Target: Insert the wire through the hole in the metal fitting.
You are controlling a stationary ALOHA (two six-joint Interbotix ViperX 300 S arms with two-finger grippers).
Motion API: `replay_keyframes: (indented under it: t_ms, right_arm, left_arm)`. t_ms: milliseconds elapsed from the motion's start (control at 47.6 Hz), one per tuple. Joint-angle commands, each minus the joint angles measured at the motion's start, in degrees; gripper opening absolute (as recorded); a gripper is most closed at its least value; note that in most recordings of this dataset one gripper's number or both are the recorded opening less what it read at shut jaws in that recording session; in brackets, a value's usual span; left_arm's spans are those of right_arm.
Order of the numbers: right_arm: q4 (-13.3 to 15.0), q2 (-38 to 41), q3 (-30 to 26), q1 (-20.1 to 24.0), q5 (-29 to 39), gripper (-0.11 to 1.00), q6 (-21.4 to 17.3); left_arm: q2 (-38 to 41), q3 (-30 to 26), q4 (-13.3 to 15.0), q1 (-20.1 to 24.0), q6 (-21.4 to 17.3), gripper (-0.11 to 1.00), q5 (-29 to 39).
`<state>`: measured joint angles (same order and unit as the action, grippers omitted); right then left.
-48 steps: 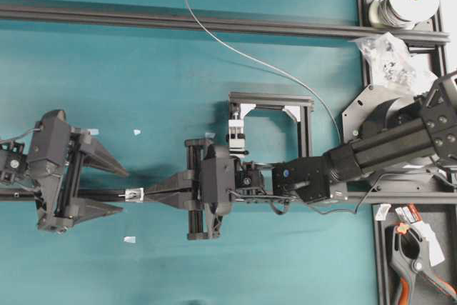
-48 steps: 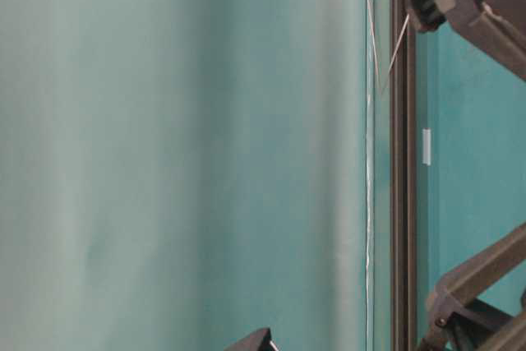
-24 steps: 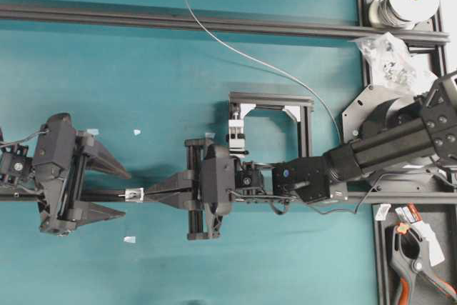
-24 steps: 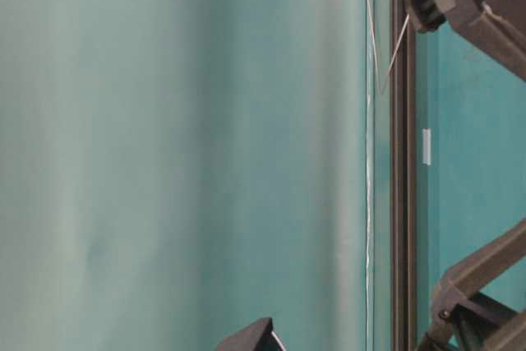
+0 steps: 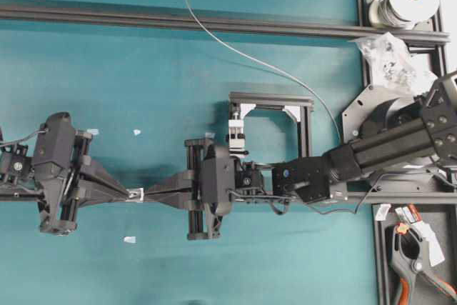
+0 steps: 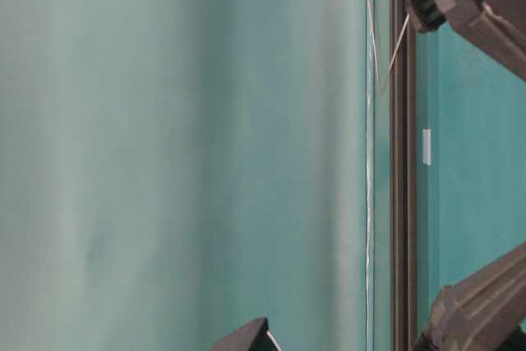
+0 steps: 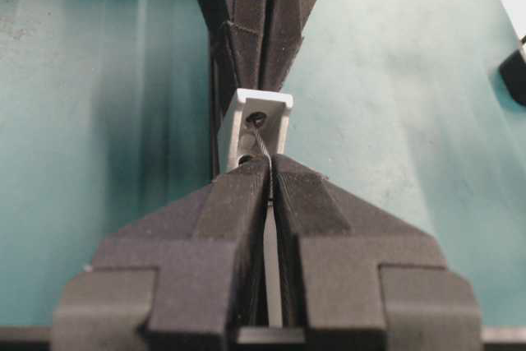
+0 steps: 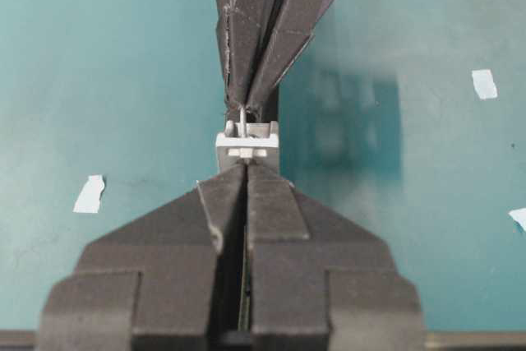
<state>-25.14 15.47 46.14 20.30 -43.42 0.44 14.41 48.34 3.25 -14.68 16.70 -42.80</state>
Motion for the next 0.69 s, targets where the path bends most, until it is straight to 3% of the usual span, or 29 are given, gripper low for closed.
replay_keyframes:
  t_ms: [0, 546, 672]
  right_arm:
    - [0.2, -0.8, -1.0, -0.4, -0.3, -0.01, -0.1]
    - [0.1, -0.8, -1.6, -0.4, 0.3, -0.01, -1.4]
    - [0.1, -0.9, -1.8, -0.4, 0.3, 0.2, -1.4]
  left_arm:
    - [-1.9, -1.1, -0.1, -0.3, -0.1, -0.1, 0.4]
    - [-1.9, -1.1, -0.1, -0.3, -0.1, -0.1, 1.1]
    - [-1.9, -1.1, -0.1, -0.3, -0.1, -0.1, 1.1]
